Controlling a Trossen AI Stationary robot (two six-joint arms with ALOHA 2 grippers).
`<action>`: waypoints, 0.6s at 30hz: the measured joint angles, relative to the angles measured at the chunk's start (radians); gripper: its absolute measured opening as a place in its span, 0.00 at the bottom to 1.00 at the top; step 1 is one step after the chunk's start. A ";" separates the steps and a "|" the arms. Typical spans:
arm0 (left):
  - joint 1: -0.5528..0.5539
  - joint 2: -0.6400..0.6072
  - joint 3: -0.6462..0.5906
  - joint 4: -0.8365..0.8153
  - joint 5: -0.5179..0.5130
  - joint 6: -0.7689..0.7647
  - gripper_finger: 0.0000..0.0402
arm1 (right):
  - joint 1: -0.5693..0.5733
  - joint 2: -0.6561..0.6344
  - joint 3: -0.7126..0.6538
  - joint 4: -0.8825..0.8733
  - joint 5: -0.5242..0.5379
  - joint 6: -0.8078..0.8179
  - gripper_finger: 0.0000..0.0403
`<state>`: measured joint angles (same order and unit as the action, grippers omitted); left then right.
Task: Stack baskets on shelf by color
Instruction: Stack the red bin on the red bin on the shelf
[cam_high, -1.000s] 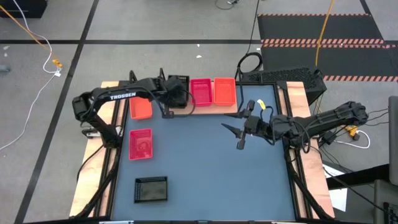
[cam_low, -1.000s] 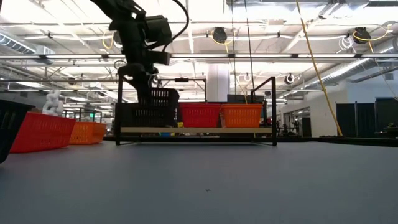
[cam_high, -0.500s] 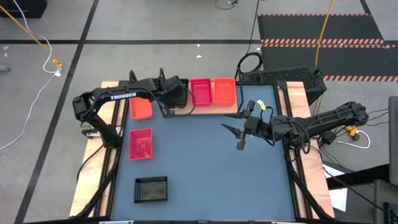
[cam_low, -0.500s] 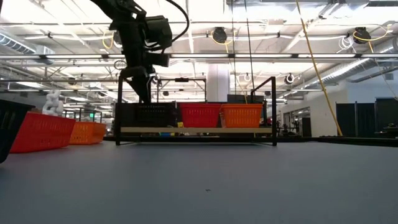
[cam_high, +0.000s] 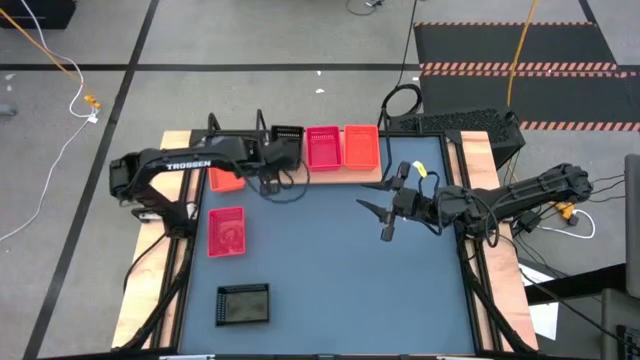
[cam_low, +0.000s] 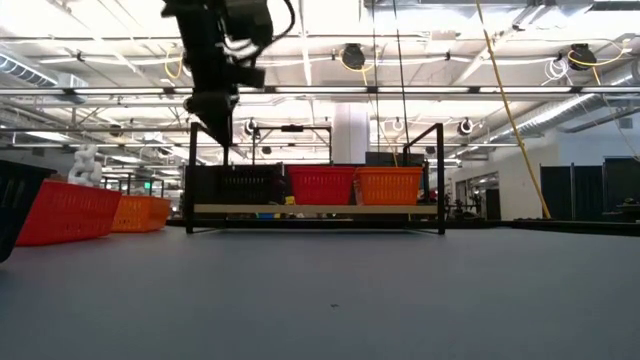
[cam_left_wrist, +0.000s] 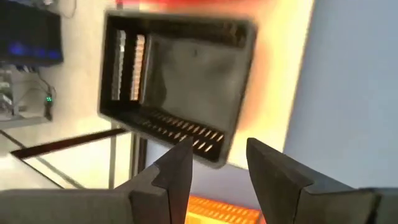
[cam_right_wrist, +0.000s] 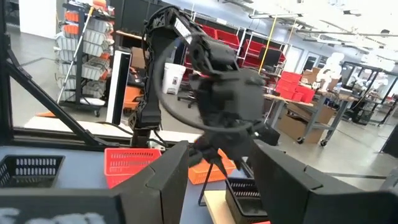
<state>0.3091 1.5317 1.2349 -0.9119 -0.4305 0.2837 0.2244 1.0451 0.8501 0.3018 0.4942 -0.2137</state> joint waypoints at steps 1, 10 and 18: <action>-0.018 -0.012 0.001 -0.006 -0.001 -0.019 0.38 | 0.000 0.000 0.000 0.000 0.000 -0.017 0.42; -0.193 -0.102 -0.018 -0.167 0.000 -0.353 0.38 | -0.021 0.041 -0.081 0.144 -0.169 -0.131 0.42; -0.332 -0.199 -0.314 -0.032 0.003 -0.553 0.38 | -0.100 0.159 -0.071 0.222 -0.302 -0.001 0.42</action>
<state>-0.0224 1.3327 0.9211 -0.9439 -0.4275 -0.2694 0.1248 1.2041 0.7796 0.5236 0.1926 -0.2147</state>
